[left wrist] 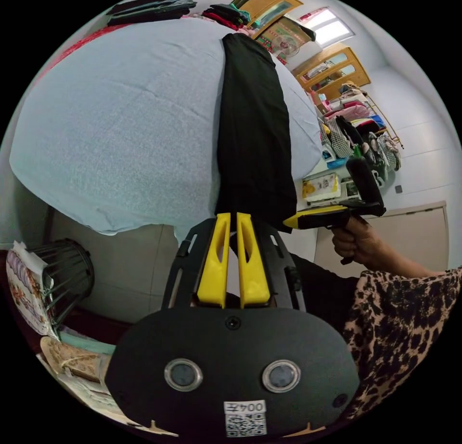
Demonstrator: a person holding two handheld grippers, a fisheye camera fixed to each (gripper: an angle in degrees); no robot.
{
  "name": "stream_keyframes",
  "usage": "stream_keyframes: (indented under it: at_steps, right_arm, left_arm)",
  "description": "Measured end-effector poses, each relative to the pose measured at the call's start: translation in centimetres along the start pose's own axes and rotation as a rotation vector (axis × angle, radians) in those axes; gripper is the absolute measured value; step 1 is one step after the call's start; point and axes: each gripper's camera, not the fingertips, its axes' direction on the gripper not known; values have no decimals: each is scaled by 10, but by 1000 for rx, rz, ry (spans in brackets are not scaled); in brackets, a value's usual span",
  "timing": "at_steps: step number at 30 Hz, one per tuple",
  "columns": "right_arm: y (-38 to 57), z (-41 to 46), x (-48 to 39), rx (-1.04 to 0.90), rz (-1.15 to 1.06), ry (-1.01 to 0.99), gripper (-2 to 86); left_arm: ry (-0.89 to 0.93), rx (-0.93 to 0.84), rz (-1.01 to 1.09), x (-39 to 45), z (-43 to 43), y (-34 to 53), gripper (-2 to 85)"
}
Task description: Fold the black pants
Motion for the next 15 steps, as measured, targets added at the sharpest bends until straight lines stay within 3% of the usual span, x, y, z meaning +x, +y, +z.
stream_keyframes:
  at_steps: [8,15]
  right_arm:
    - [2,-8,-37,-74,-54,107,63]
    - [-21,-109,-82,155,-202,306,124]
  left_arm:
    - [-30,-1,22,2,-8,-10,27]
    - [-136,184,139,37,-42,-45,24]
